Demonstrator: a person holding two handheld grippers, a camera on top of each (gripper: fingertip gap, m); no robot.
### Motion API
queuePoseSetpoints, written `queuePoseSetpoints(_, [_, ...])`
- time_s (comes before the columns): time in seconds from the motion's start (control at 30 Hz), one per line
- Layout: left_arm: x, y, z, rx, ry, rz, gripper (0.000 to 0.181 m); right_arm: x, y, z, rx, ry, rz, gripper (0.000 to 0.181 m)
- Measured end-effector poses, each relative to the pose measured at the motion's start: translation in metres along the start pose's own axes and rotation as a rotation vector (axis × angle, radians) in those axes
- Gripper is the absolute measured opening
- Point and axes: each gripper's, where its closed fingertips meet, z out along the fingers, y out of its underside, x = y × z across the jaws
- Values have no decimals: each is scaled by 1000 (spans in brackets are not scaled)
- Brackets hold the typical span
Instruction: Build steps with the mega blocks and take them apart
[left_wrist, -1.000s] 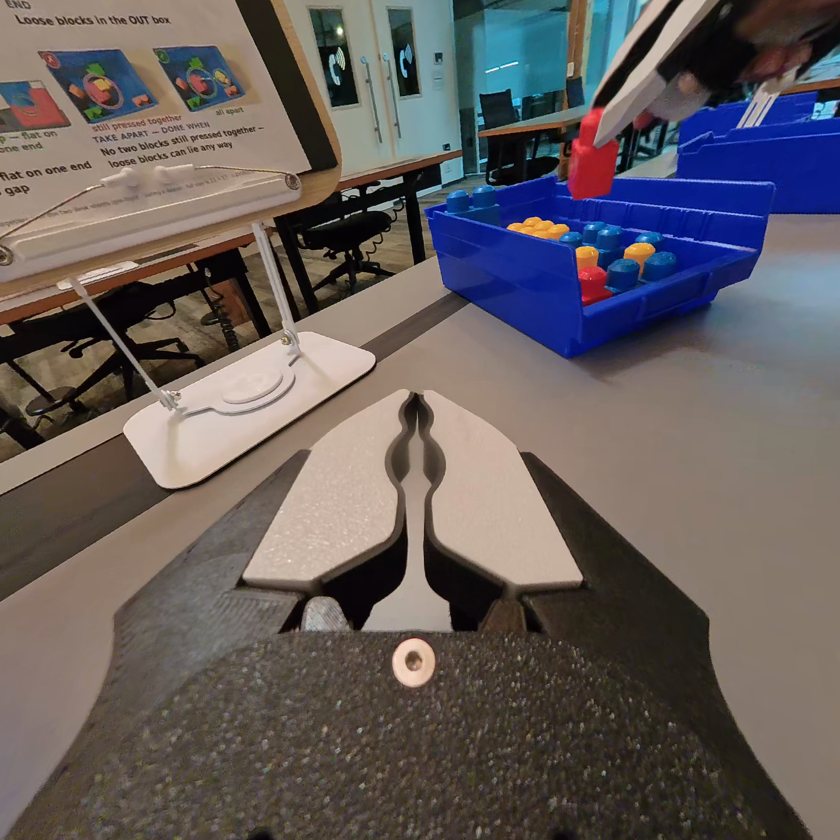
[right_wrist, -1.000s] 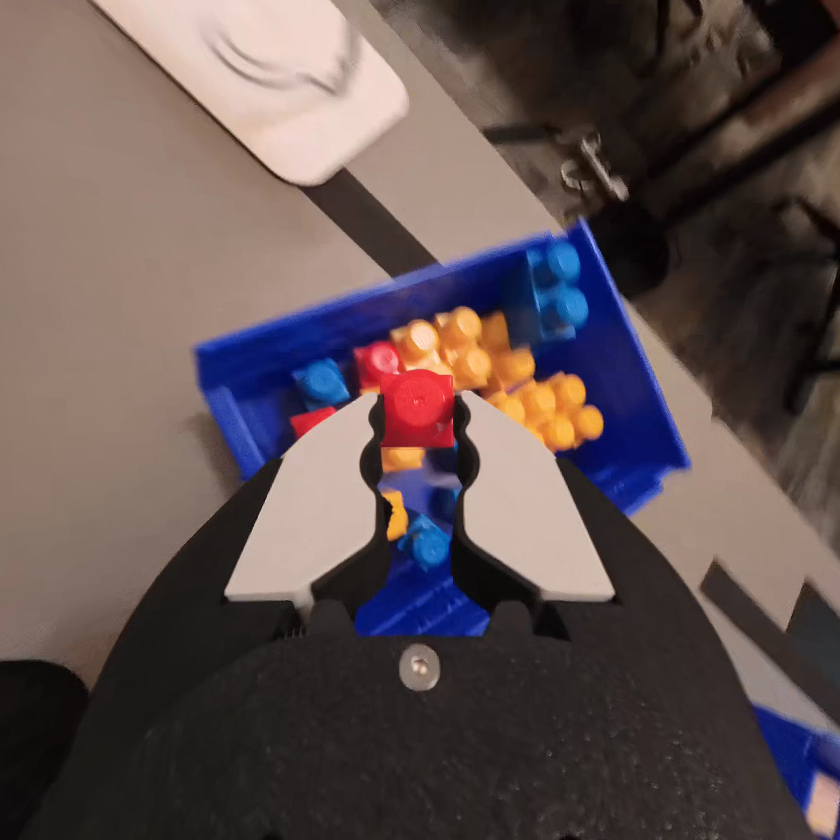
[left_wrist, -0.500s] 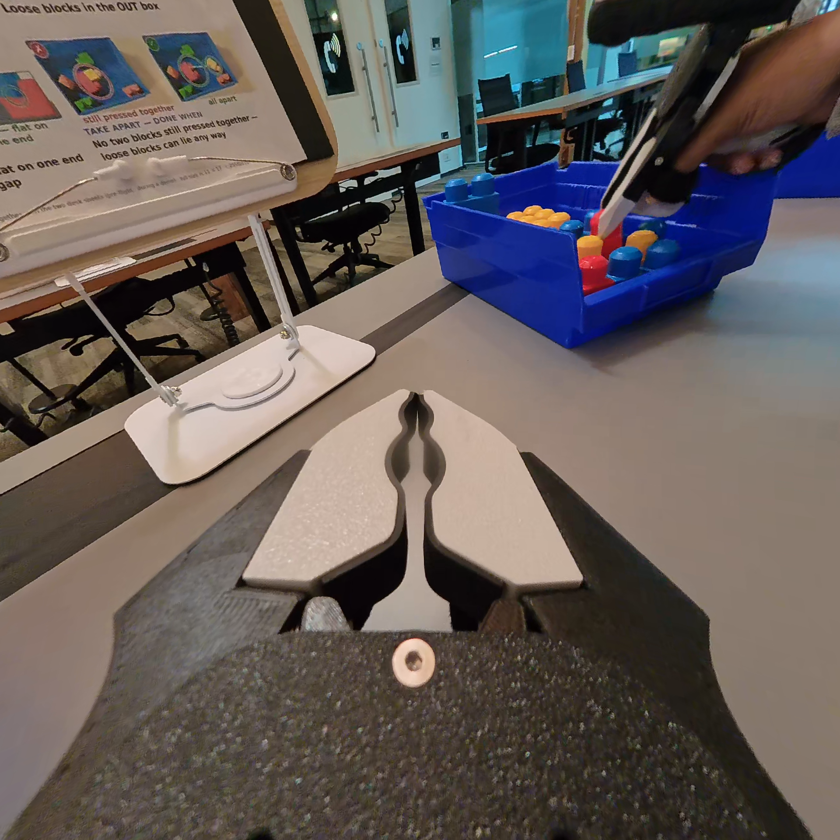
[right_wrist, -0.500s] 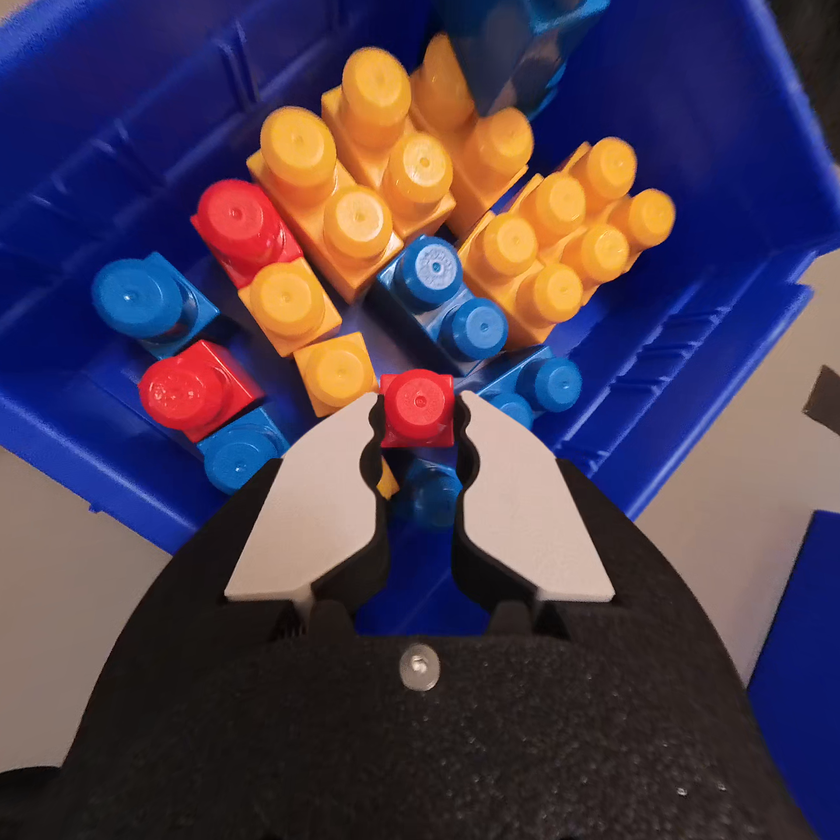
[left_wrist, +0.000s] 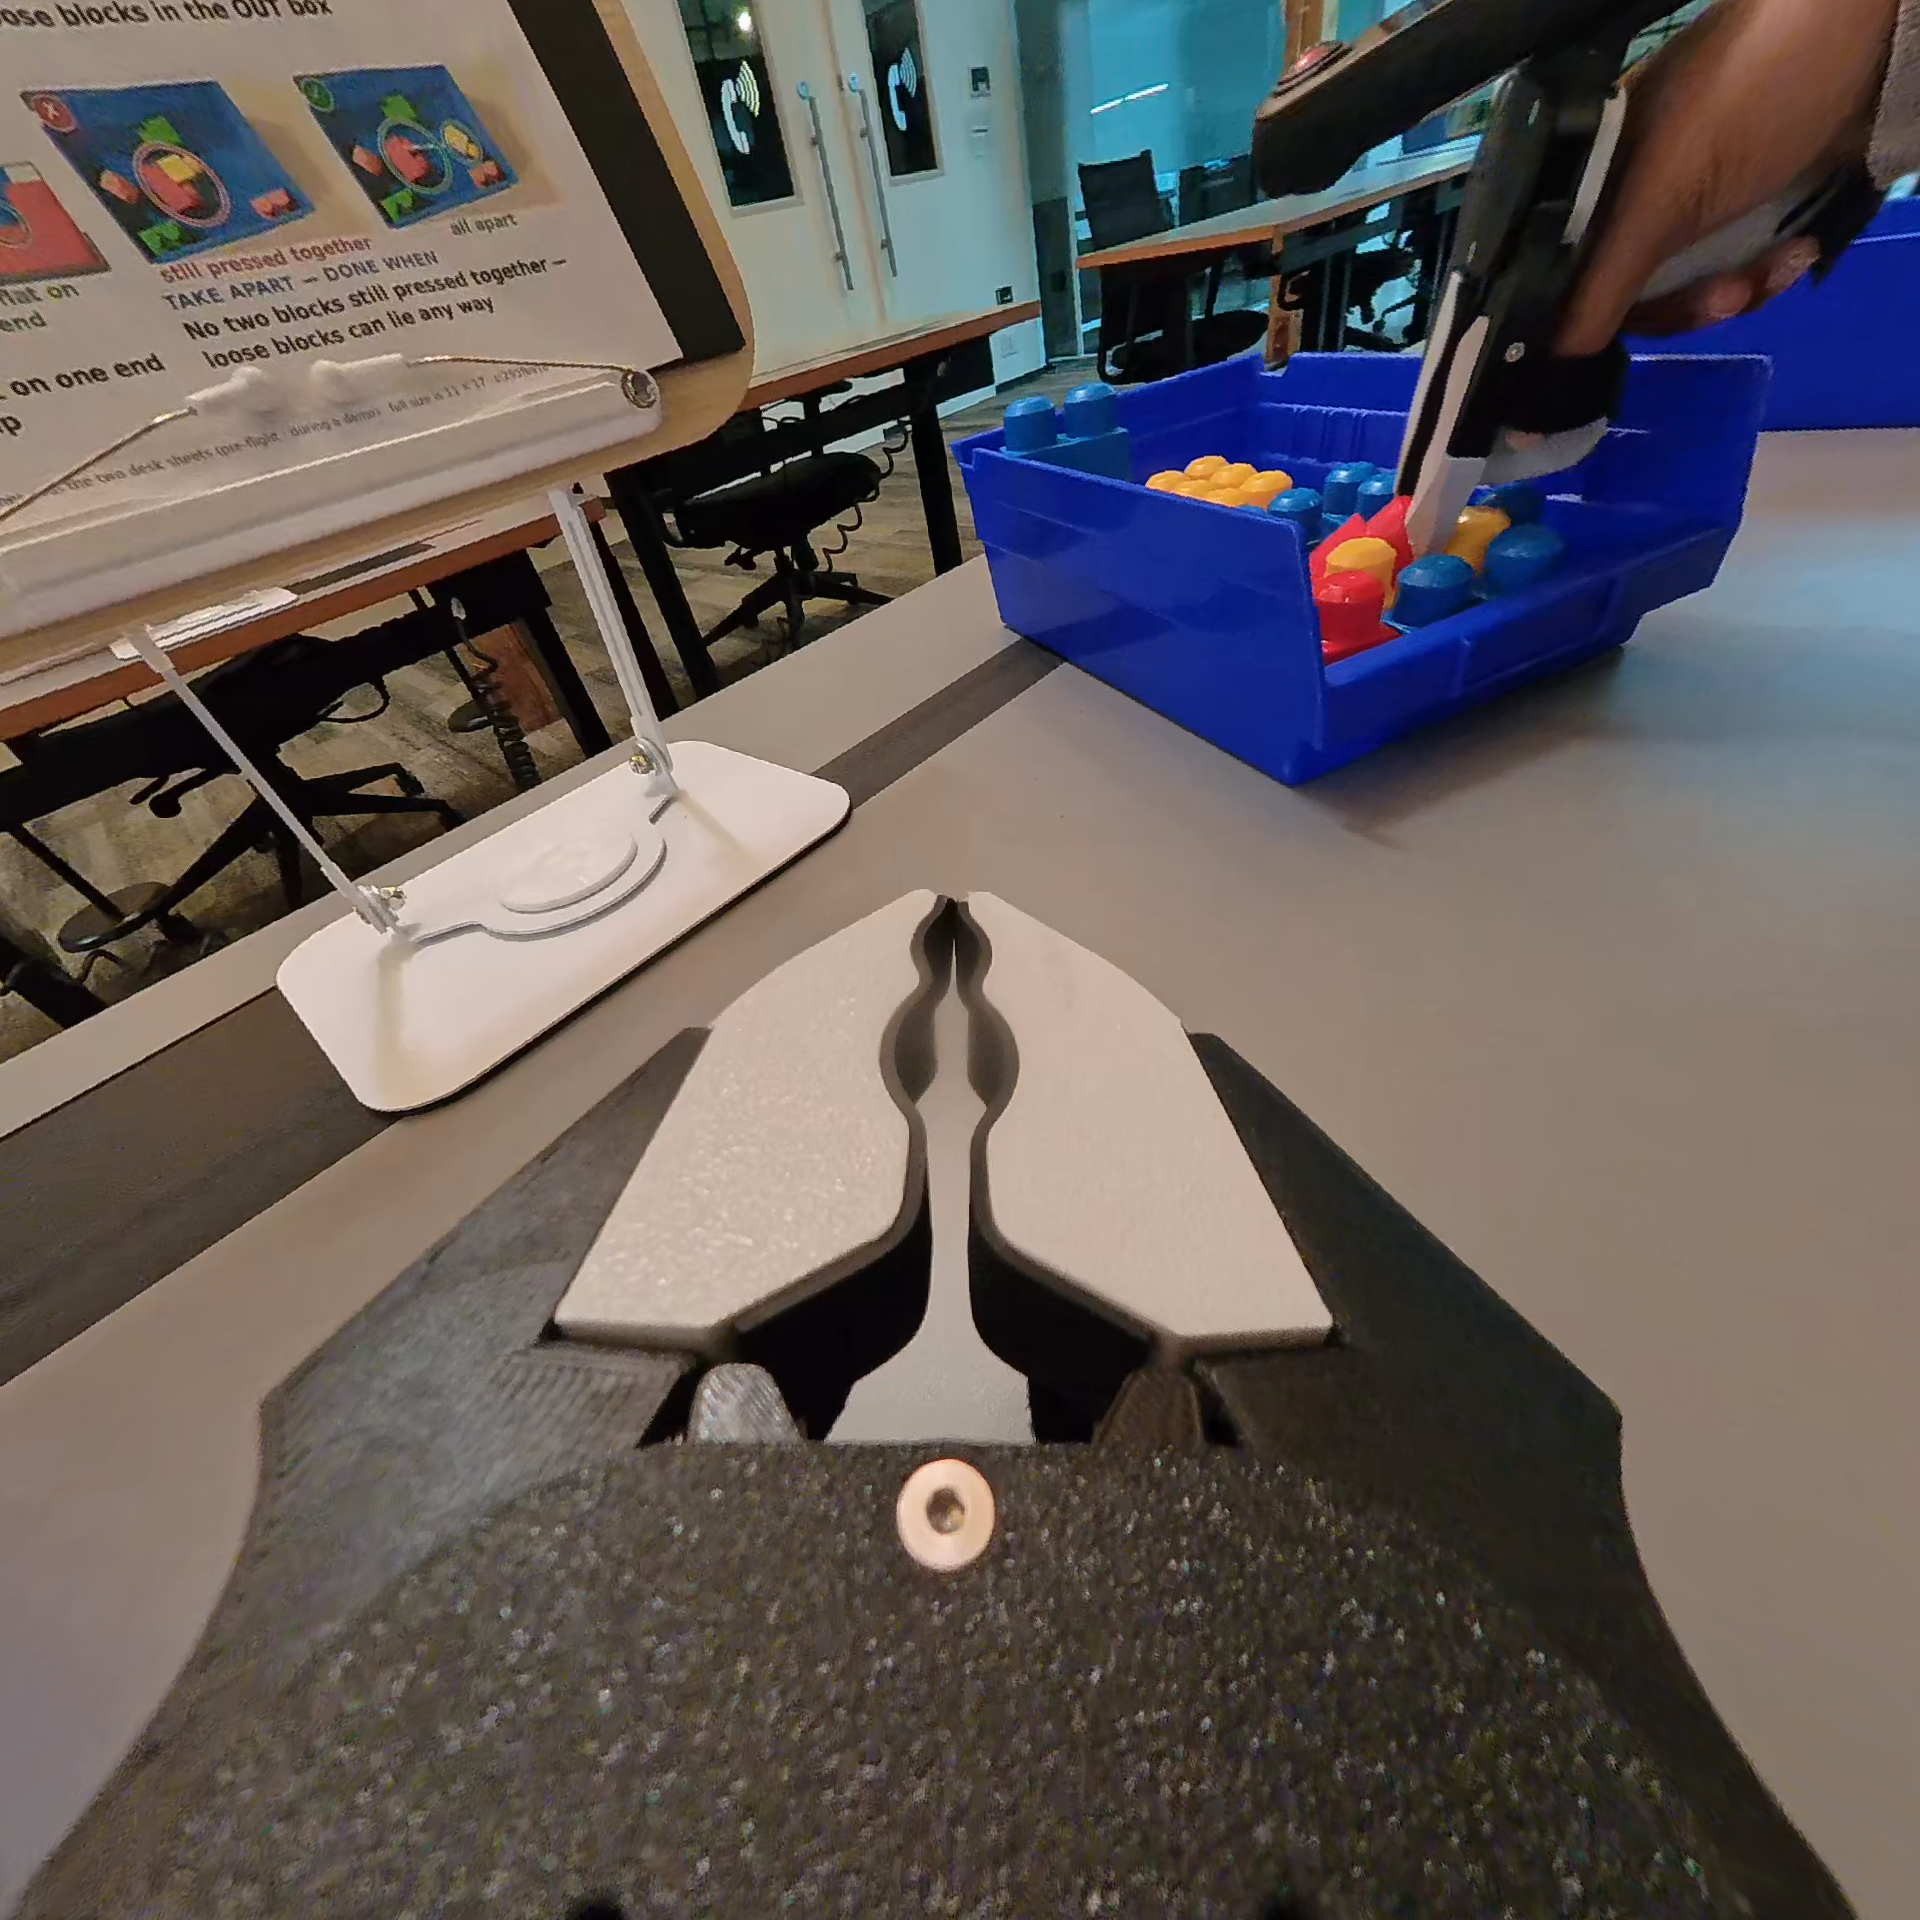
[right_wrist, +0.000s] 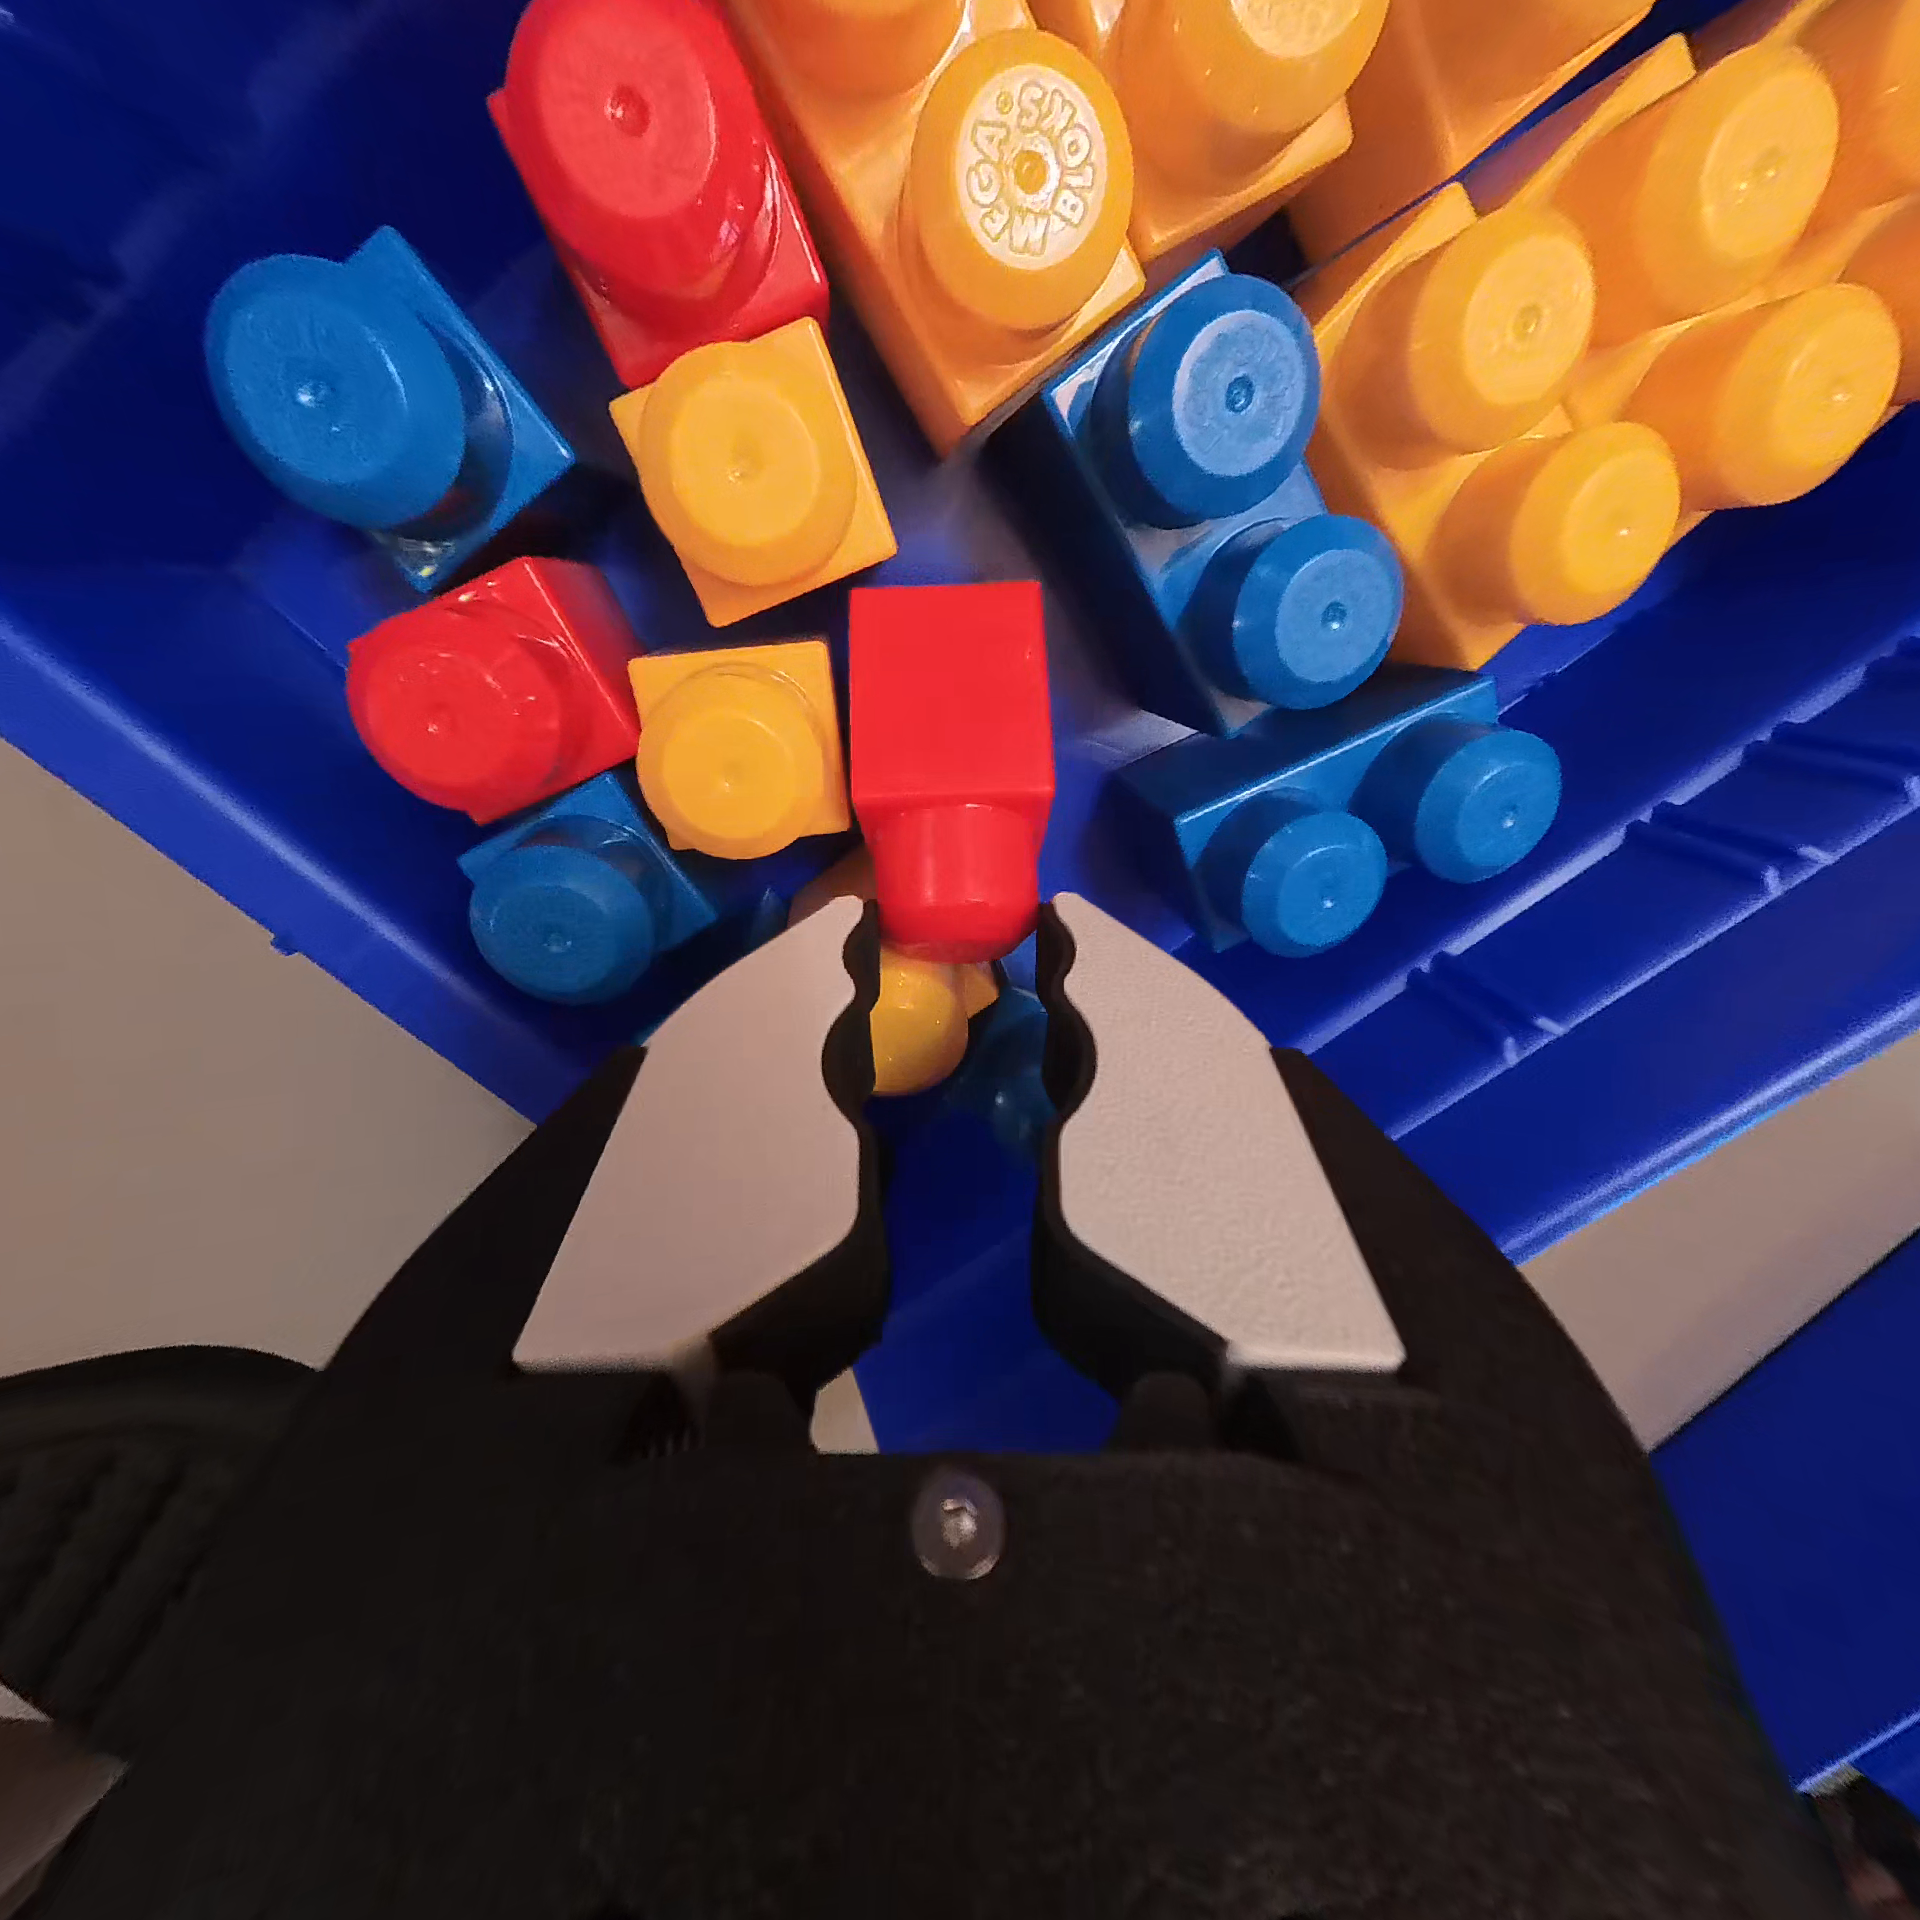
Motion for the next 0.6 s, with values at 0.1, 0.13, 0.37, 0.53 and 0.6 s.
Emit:
queuePoseSetpoints(0.1, [1, 2, 1, -7, 5, 2, 0, 2, -4, -3, 17, -13, -17, 29])
queuePoseSetpoints(0.13, [1, 3, 1, -11, 8, 2, 0, 3, -6, -6, 32, -16, -19, 30])
queuePoseSetpoints(0.37, [6, 7, 4, -28, 26, 14, 0, 20, -34, -32, 168, -4, -17, 36])
queuePoseSetpoints(0.53, [9, 12, 7, -49, 36, 30, 0, 48, -97, -60, 393, 78, 3, 44])
queuePoseSetpoints(0.6, [9, 13, 7, -53, 37, 34, 0, 61, -121, -65, 427, 131, -48, 47])
